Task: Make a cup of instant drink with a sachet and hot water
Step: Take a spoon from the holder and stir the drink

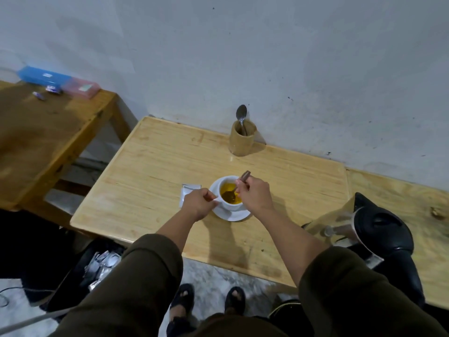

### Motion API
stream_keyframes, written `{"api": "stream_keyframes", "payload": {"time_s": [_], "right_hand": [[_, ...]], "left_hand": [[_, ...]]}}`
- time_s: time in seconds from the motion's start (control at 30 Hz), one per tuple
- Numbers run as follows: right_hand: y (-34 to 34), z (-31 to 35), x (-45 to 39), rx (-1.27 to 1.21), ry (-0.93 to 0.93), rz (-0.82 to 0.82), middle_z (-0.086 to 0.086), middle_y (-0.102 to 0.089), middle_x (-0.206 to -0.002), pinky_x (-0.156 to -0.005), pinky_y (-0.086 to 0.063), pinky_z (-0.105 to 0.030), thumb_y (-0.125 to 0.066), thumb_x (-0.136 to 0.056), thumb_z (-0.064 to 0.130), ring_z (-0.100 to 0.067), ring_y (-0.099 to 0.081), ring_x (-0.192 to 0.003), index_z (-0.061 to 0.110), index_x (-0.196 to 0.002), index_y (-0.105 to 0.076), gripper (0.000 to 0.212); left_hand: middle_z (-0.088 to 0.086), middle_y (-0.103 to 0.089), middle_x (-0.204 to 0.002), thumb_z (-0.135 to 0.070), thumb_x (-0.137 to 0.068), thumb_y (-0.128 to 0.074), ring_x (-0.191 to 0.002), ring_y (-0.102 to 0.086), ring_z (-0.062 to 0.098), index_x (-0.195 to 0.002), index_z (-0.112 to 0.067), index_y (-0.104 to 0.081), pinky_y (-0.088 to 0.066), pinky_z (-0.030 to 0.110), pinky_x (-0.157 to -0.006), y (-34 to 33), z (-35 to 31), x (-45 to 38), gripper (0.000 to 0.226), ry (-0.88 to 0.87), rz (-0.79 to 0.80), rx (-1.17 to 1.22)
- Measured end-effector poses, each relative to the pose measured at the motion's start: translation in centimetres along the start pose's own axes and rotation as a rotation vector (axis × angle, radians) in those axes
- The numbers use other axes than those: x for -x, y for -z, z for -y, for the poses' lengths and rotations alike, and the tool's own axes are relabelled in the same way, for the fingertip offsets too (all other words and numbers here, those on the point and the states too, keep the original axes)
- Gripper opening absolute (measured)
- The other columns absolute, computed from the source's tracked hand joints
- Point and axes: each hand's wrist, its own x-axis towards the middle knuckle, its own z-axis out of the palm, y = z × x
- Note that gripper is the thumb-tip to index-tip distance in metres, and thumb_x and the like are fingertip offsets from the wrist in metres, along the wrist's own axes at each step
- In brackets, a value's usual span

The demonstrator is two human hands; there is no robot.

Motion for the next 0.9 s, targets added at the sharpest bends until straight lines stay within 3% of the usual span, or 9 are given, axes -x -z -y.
{"api": "stream_keyframes", "payload": {"time_s": [0.23, 0.43, 0.57, 0.67, 0.9], "right_hand": [[0.9, 0.0, -0.1, 0.215, 0.075, -0.015, -0.018, -0.07, -0.106, -0.086, -0.049, -0.036, -0.044, -0.098, 0.024, -0.033, -0.062, -0.101, 0.005, -0.11, -0.066, 0.032], [0.8, -0.2, 0.0, 0.201, 0.051, -0.037, -0.011, -0.074, -0.103, -0.084, -0.048, -0.033, -0.043, -0.098, 0.024, -0.03, -0.064, -0.099, 0.014, -0.103, -0.071, 0.03], [0.5, 0.0, -0.1, 0.127, -0.006, 0.004, -0.013, -0.074, -0.099, -0.085, -0.05, -0.035, -0.047, -0.096, 0.029, -0.03, -0.065, -0.096, 0.005, -0.094, -0.073, 0.035], [0.5, 0.3, 0.1, 0.145, 0.017, 0.004, -0.017, -0.071, -0.102, -0.085, -0.05, -0.039, -0.045, -0.098, 0.029, -0.033, -0.064, -0.098, 0.0, -0.101, -0.067, 0.037], [0.7, 0.2, 0.2, 0.263, 0.058, -0.056, -0.012, -0.07, -0.109, -0.078, -0.047, -0.034, -0.039, -0.1, 0.028, -0.031, -0.062, -0.102, 0.014, -0.11, -0.066, 0.032]], "left_hand": [[0.007, -0.067, -0.118, -0.025, -0.087, -0.064, -0.111, -0.06, 0.023, -0.112, -0.011, -0.066, -0.041, 0.024, -0.077, -0.2, 0.1, 0.2, 0.028, 0.016, -0.01, 0.065], [0.007, -0.067, -0.119, -0.025, -0.089, -0.063, -0.112, -0.059, 0.023, -0.112, -0.01, -0.066, -0.041, 0.022, -0.08, -0.5, -0.1, 0.6, 0.028, 0.01, -0.041, 0.059], [0.007, -0.067, -0.119, -0.027, -0.089, -0.062, -0.113, -0.059, 0.022, -0.112, -0.01, -0.065, -0.041, 0.022, -0.08, -0.6, -0.2, 0.7, 0.029, 0.01, -0.059, 0.056], [0.008, -0.067, -0.119, -0.027, -0.09, -0.061, -0.113, -0.059, 0.022, -0.115, -0.01, -0.064, -0.04, 0.022, -0.08, -0.7, -0.4, 0.9, 0.03, 0.011, -0.062, 0.041], [0.008, -0.067, -0.12, -0.028, -0.091, -0.059, -0.114, -0.059, 0.022, -0.116, -0.009, -0.063, -0.038, 0.021, -0.079, -0.6, -0.4, 1.1, 0.031, -0.003, -0.071, 0.0]]}}
